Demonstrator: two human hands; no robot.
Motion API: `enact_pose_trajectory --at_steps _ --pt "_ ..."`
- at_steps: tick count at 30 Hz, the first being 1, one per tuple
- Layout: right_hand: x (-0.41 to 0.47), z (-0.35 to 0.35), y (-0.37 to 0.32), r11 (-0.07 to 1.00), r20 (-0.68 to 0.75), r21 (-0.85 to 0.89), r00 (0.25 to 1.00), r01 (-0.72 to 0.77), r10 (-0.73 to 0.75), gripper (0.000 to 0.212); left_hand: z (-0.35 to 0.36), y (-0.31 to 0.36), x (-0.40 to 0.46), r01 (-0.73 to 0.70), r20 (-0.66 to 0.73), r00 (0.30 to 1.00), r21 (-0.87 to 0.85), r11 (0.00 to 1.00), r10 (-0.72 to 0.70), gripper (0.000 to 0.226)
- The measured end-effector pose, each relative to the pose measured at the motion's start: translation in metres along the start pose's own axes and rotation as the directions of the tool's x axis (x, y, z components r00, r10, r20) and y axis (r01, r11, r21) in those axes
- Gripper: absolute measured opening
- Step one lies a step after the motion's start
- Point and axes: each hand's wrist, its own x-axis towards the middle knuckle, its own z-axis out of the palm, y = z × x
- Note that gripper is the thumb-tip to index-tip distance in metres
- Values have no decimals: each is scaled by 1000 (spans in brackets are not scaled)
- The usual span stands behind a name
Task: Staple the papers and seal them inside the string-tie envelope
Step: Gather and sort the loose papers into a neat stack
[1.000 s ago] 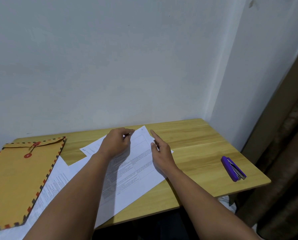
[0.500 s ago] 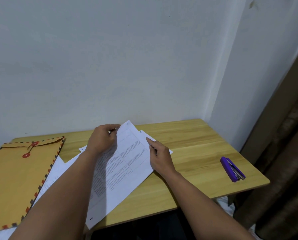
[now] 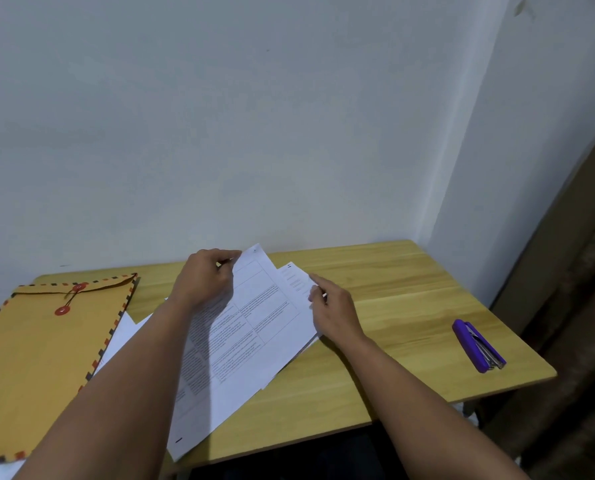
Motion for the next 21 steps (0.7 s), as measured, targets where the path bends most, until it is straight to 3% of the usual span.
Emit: enact_pose_trajectory --at_steps 2,7,10,16,21 --pt "18 -6 -1 985 -9 -163 998 -55 54 42 -1 -5 4 -2 12 1000 12 1000 2 32" --pt "57 -12 -4 842 173 -523 951 -131 255 55 6 -22 16 13 27 1000 32 999 -14 31" --pt "74 -9 -10 765 225 -635 922 -106 315 39 14 -31 20 -1 41 999 20 1000 0 31" --pt "93 -12 -13 786 243 -582 878 -209 414 60 28 -51 25 57 78 995 20 998 -58 31" --pt "96 -10 -9 841 264 -477 871 -255 414 46 34 -57 20 97 123 987 28 995 -99 31"
